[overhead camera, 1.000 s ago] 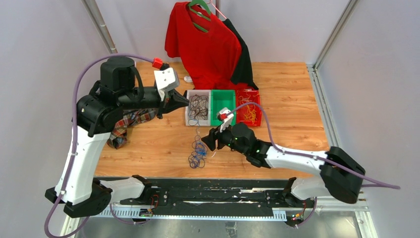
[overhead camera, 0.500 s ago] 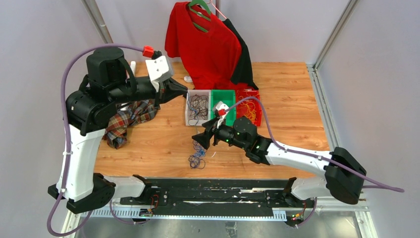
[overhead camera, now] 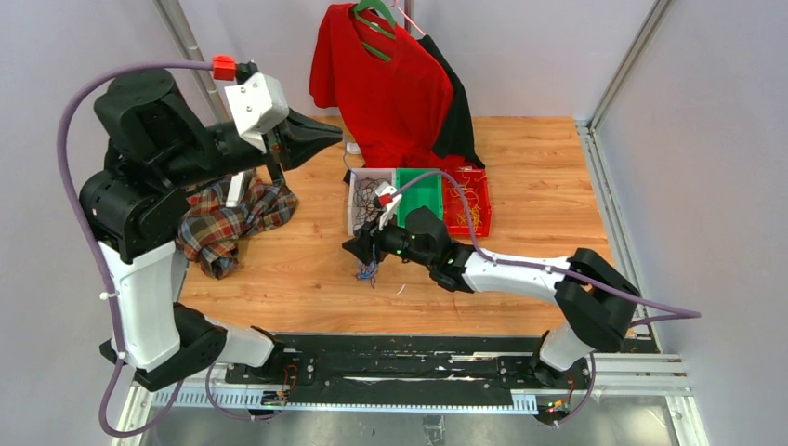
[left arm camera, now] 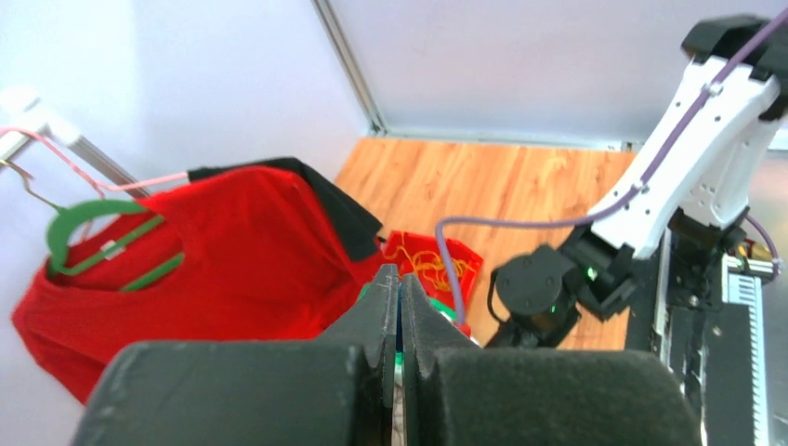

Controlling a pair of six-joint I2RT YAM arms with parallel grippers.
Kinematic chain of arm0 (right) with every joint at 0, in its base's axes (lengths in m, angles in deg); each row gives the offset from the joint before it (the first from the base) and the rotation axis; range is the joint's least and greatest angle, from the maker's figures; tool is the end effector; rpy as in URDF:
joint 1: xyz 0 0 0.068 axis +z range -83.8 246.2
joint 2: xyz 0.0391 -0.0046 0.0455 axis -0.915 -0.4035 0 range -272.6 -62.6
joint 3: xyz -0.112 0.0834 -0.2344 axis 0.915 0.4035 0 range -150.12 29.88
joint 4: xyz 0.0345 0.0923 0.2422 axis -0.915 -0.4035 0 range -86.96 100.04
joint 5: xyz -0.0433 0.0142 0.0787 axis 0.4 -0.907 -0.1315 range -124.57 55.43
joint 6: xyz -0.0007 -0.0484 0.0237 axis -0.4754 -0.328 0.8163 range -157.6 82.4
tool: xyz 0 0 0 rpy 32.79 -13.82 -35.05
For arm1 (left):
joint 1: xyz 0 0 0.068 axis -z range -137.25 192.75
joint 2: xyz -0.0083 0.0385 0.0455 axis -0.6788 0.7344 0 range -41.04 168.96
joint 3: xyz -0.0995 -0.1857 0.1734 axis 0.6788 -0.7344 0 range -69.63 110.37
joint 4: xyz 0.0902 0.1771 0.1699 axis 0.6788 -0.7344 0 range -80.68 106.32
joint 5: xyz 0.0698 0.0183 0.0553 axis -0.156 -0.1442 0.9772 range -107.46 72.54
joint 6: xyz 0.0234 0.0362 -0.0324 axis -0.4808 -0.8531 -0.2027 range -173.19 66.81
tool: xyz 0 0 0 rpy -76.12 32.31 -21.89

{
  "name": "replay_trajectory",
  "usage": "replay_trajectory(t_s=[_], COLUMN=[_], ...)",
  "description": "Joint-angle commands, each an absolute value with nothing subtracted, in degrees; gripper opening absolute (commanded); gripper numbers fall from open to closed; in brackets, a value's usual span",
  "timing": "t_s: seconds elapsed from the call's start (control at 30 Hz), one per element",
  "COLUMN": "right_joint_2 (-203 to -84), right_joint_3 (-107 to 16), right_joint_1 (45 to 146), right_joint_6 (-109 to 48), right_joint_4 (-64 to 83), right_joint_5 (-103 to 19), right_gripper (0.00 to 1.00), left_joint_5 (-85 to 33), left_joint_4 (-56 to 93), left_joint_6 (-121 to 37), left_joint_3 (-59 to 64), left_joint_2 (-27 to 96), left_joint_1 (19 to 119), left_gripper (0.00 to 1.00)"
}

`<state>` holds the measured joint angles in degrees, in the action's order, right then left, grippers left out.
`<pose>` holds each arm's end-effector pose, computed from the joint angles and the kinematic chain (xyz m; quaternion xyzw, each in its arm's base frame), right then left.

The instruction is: Untangle the cables

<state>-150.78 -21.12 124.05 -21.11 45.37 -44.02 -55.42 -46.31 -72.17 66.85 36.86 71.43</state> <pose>0.1824 0.3012 0.2736 -0.3065 0.6496 0.4660 0.5167 0.1150 -0.0879 0.6048 0.4824 0.5433 -0.2916 0.6221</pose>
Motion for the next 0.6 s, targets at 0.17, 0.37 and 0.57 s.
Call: replay_trajectory(t_s=[0.17, 0.37, 0.57], right_joint_2=[-153.5, -151.3, -148.1], right_joint_3=[-16.8, -8.6, -2.9], right_joint_1=[120.7, 119.3, 118.8], right_joint_6=[-21.3, -21.1, -21.7], right_joint_4=[46.8, 46.8, 46.2], right_joint_5=[-41.8, -39.9, -37.8], right_gripper=[0.42, 0.40, 0.41], left_joint_5=[-49.2, -40.0, -29.6], left_joint_4=[-24.5, -7.0, 5.8], left_joint_6=[-66.6, -66.5, -69.3], left_joint_3=[63.4, 60.0, 61.4], left_joint_2=[31.7, 28.2, 29.0], left_joint_1=[71.3, 71.3, 71.3], left_gripper=[0.00, 0.00, 0.00])
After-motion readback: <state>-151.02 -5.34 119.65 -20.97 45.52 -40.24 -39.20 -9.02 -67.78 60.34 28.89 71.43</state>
